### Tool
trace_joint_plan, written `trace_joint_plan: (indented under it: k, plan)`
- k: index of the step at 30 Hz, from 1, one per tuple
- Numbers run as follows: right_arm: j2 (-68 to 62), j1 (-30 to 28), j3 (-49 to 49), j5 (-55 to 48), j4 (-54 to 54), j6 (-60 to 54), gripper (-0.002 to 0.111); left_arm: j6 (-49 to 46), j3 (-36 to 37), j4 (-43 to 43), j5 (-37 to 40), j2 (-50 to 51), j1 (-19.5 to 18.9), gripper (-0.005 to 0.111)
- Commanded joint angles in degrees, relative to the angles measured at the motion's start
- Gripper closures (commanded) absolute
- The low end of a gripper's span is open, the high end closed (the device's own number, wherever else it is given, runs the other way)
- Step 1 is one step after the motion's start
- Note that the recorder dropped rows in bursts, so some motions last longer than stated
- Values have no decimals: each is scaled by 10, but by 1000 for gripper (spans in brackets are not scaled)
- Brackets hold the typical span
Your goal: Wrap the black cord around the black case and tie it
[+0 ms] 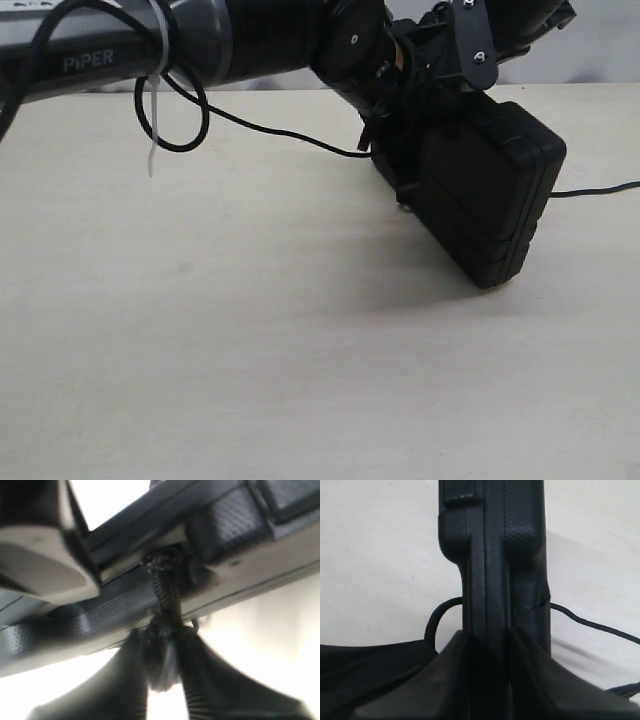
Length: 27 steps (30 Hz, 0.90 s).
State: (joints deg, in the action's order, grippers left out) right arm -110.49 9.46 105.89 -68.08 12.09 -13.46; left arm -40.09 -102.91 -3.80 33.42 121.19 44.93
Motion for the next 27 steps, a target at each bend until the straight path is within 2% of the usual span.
trace_joint_plan:
  k: [1,6,17,20,24,27]
  plan:
    - [0,0,-7,-19,6,-8,104,25,4,43,-23,4,-9,107]
    - [0,0,-7,-19,6,-8,104,24,4,77,-66,4,-3,107]
    - [0,0,-7,-19,6,-8,104,-1,4,75,-52,13,13,106]
    - [0,0,-7,-19,6,-8,104,-1,4,72,-33,8,10,96]
    - [0,0,-7,-19,6,-8,104,-1,4,53,-6,-7,4,65]
    - [0,0,-9,-19,6,-7,104,1,4,1,66,-25,3,51]
